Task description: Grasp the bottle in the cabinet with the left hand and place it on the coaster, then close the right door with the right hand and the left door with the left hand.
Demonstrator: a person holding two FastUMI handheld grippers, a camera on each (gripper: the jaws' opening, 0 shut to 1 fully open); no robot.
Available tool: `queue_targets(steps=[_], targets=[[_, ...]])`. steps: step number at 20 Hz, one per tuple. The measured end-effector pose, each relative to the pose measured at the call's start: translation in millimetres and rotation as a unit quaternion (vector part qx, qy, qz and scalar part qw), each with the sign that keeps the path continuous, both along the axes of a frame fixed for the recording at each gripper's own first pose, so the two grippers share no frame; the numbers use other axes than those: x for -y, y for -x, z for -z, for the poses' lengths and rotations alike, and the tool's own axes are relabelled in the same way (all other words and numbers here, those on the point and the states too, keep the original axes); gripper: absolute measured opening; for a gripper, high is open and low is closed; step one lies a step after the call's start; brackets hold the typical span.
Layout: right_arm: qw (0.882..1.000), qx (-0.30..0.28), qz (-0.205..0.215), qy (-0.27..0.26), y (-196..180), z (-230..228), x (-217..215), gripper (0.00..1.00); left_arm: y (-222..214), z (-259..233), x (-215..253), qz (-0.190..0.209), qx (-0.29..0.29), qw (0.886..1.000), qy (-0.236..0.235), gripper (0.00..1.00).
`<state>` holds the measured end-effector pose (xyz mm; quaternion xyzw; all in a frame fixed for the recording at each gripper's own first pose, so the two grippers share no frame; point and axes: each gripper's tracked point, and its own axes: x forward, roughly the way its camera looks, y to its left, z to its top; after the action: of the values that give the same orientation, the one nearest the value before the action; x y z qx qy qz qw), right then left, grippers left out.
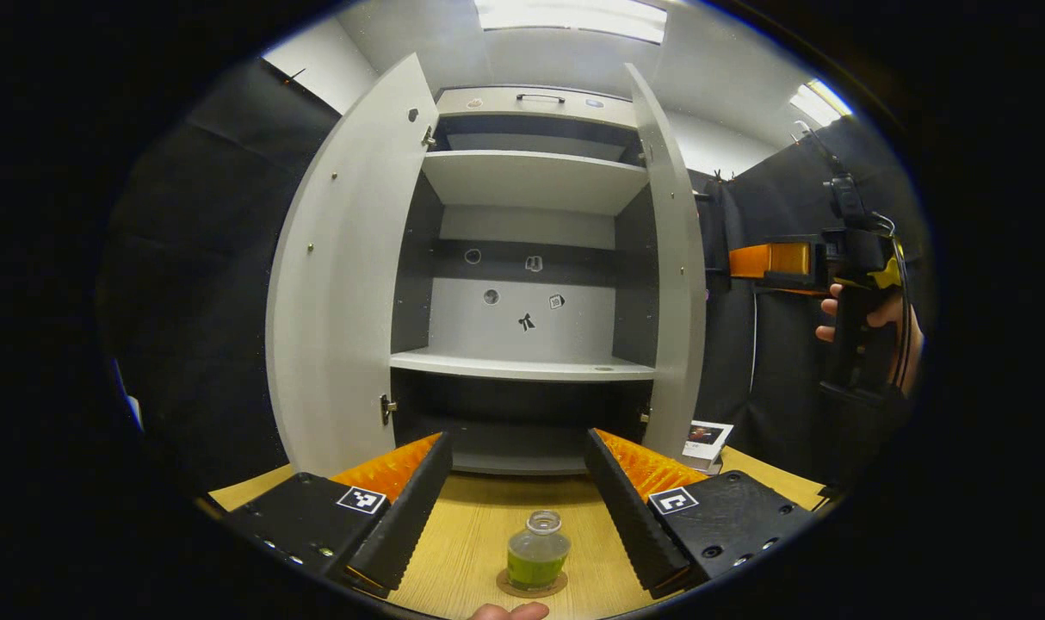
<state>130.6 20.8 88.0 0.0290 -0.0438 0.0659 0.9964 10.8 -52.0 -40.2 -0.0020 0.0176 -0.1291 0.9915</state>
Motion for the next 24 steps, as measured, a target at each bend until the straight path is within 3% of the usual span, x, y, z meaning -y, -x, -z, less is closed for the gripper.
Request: queue_targets(steps=[5,7,8,12,17,21,24], targets=[[1.000,-0.007,0.003,0.001,-8,4,-1,0.82,-4,-3,-14,-0.011,0.001,1.000,-0.005,0.95],[1.000,-0.007,0.006,0.002,0,8,0,0.77,-6,-7,-19,-0.016,0.005,1.000,-0.003,0.95],[1.000,-0.009,0.011,0.005,5,12,3,0.82,-7,-10,-22,-0.021,0.009,1.000,-0.003,0.95],[0.999,-0.022,0.025,0.014,28,33,8,0.82,-10,-17,-30,-0.034,0.019,0.999,0.003,0.95],[0.999,-0.036,0.031,-0.016,59,67,9,0.82,-19,-25,-45,-0.056,0.022,0.998,0.018,0.95],[0.998,-0.053,0.022,-0.019,61,83,-3,0.82,-26,-31,-81,-0.099,0.021,0.995,0.021,0.95],[0.998,-0.047,0.004,-0.031,44,64,-16,0.82,-28,-36,-106,-0.128,0.030,0.991,0.009,0.95]])
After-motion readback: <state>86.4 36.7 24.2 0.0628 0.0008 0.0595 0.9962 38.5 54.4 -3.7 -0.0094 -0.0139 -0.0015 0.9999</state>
